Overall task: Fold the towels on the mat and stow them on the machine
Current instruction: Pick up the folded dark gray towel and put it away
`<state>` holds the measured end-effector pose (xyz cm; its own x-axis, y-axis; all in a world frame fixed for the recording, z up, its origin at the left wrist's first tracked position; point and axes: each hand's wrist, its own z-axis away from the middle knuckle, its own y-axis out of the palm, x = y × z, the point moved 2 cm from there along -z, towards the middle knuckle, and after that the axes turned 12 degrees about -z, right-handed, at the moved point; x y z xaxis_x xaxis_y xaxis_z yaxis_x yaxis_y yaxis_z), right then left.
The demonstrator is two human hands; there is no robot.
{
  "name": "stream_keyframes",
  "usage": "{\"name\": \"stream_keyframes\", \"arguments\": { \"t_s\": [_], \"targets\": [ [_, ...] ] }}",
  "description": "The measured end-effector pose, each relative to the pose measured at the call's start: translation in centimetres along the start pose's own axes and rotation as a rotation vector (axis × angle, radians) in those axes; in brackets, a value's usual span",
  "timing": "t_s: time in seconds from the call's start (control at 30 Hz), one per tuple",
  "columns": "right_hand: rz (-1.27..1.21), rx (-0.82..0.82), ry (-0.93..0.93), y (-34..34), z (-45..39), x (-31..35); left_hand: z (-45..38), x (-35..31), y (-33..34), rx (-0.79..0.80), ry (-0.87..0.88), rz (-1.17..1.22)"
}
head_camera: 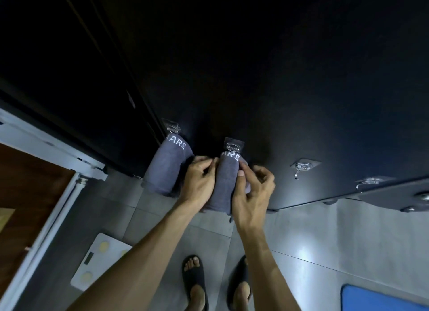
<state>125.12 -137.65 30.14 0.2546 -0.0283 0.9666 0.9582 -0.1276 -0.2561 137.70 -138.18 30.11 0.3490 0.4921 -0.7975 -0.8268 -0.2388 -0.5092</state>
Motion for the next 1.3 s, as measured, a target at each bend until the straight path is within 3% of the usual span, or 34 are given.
{"name": "stream_keyframes", "arguments": {
  "t_s": [0.13,0.23,0.33,0.47,0.73,0.97,1.3],
  "targets": [
    [-0.211,0.229,0.161,-0.2,-0.5,-0.7,1.8,0.5,-0.3,0.338,0.07,0.129],
    [-0.257,0.268,0.254,0.7,-0.2,-1.2,1.8,0.6,-0.3,0.396,0.145,0.147],
    [-0.228,0.229,0.261,1.2,0.2,-1.2,1.6,0.2,-0.5,0.425,0.101,0.19],
    [-0.161,0.261,0.303,0.8,-0.1,-0.7,1.5,-0.1,-1.4,0.434,0.104,0.044],
    [0.155,0.331,0.044,-2.3,-1.4,5.1,2.9,-1.5,-5.1,0.155,0.202,-0.247],
    [0.421,0.58,-0.336,-1.5,-1.8,13.9,7.8,-3.3,-11.5,-0.065,0.342,-0.524],
    [0.488,1.115,-0.776,2.8,-1.2,18.9,15.9,-3.5,-13.9,-0.396,0.034,-0.661]
  ]
}}
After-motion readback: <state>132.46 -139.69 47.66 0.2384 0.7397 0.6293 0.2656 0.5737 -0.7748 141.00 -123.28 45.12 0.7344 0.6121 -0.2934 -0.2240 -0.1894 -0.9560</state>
